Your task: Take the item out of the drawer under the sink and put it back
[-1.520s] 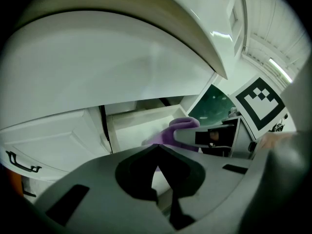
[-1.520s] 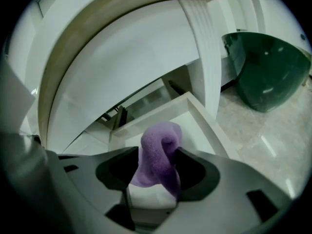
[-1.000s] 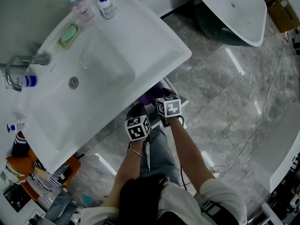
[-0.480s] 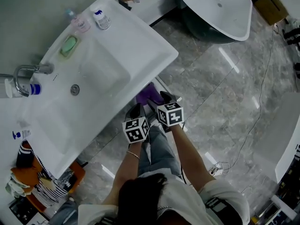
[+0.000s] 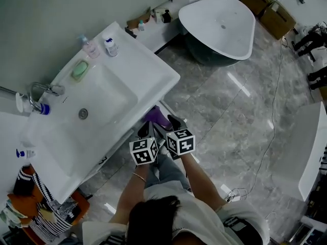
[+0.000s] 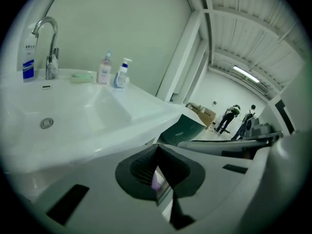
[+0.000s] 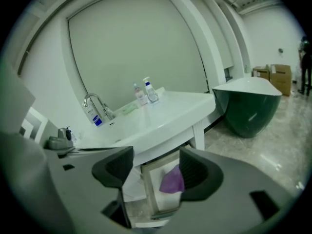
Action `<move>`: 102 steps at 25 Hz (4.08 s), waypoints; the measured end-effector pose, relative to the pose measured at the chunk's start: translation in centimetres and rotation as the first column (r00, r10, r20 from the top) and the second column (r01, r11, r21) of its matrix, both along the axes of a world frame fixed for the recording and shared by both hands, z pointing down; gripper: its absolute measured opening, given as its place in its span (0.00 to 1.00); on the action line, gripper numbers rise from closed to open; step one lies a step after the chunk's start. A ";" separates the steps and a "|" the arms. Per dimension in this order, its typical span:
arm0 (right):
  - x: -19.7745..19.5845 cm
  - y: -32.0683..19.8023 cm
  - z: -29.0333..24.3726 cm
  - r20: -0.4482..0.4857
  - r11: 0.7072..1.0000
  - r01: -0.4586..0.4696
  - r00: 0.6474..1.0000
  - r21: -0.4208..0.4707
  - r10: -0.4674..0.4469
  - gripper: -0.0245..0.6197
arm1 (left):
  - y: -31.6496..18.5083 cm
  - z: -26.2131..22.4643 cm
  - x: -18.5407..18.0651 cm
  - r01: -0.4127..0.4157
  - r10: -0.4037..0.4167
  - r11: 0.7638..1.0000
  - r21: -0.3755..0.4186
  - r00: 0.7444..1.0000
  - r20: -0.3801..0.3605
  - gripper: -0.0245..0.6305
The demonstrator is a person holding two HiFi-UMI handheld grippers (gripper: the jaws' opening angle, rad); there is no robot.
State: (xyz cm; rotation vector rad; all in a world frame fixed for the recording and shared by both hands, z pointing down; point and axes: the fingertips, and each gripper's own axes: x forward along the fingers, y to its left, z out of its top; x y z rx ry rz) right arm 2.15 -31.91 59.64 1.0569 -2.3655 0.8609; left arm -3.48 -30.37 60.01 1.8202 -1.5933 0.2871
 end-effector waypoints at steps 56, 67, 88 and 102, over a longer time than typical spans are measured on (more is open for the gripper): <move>0.2 2.5 -7.2 0.001 0.974 -0.067 0.998 0.217 0.069 0.07 | 3.3 -4.9 -2.3 -0.021 0.019 0.995 0.093 1.000 0.014 0.04; -1.3 1.6 -0.8 -0.056 0.998 0.036 0.998 0.052 -0.033 0.43 | 4.0 -0.9 -2.5 0.004 -0.004 1.000 0.009 1.000 0.019 0.04; -2.0 -4.2 11.8 -0.148 0.990 0.086 0.984 -0.115 -0.103 0.45 | 1.6 8.1 -1.6 0.047 -0.046 0.988 -0.149 0.999 0.009 0.04; -2.4 -6.2 19.9 -0.159 0.977 0.101 0.978 -0.188 -0.132 0.45 | 0.9 13.5 -1.9 0.090 -0.086 0.976 -0.196 0.996 0.030 0.04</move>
